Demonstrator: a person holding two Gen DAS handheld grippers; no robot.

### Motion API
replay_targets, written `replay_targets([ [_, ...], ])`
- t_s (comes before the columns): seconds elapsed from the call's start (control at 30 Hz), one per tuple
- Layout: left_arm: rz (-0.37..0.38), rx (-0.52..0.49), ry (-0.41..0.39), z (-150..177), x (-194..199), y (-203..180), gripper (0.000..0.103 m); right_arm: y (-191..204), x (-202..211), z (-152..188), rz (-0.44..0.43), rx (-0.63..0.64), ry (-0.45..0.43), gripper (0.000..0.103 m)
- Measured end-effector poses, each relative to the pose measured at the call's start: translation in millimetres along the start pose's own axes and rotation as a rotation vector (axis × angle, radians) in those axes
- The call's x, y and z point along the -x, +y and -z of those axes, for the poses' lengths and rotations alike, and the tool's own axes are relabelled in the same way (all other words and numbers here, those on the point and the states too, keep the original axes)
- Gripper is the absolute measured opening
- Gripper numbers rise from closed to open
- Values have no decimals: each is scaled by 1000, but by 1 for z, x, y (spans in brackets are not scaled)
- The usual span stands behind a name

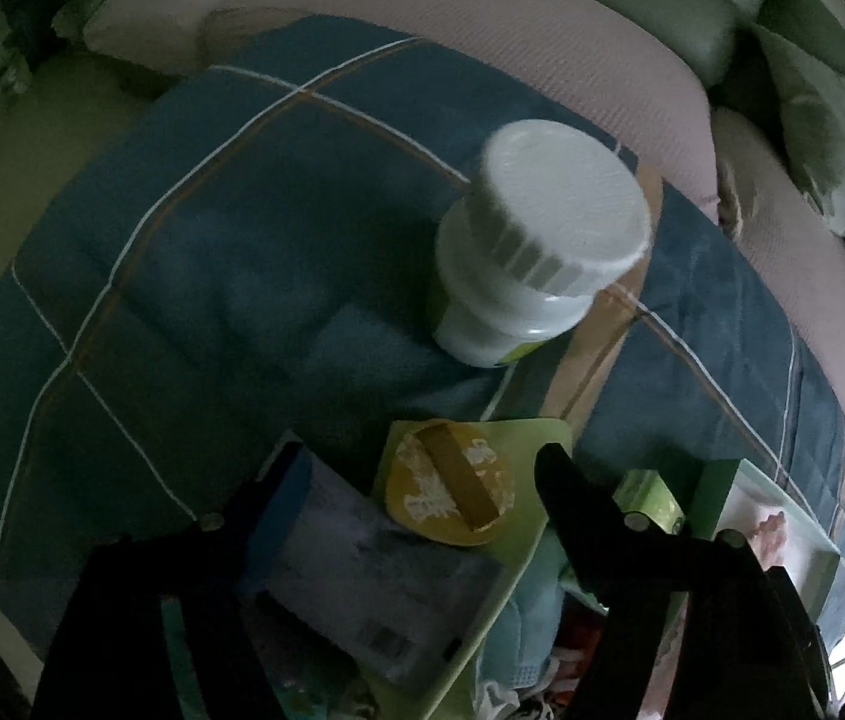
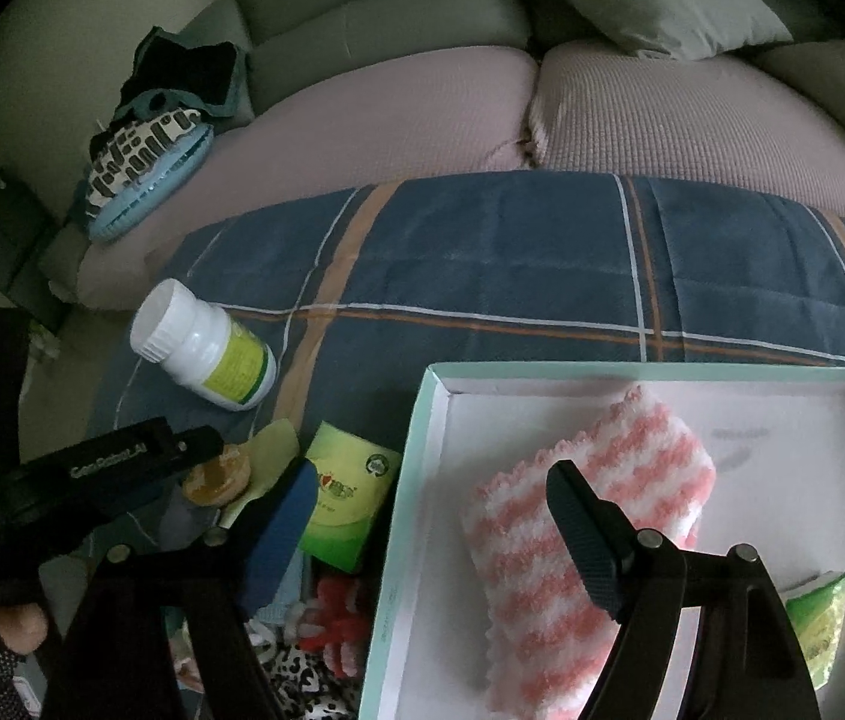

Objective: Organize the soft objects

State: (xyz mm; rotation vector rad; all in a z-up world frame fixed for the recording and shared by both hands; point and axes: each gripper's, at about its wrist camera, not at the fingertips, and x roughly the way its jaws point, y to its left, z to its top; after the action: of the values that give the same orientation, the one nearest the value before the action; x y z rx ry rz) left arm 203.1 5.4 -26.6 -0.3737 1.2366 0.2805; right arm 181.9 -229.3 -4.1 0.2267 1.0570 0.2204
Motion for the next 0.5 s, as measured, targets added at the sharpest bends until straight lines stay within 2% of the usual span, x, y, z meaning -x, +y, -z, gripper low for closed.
replay_targets([
  [0.13,-13,-44,-2,2,-4,-14,76,-1,1,3,-1,-6,7,81],
  [0.27,-23,-50,29,4,-15,-17,72,-2,2,7,30,6,9,81],
  [0.37,-33,-57,30,3,-17,-18,65,-5,3,10,46,6,11,81],
  [0.5,-33,-72,29,5,-17,-25,63,-8,4,11,45,-4,12,81],
])
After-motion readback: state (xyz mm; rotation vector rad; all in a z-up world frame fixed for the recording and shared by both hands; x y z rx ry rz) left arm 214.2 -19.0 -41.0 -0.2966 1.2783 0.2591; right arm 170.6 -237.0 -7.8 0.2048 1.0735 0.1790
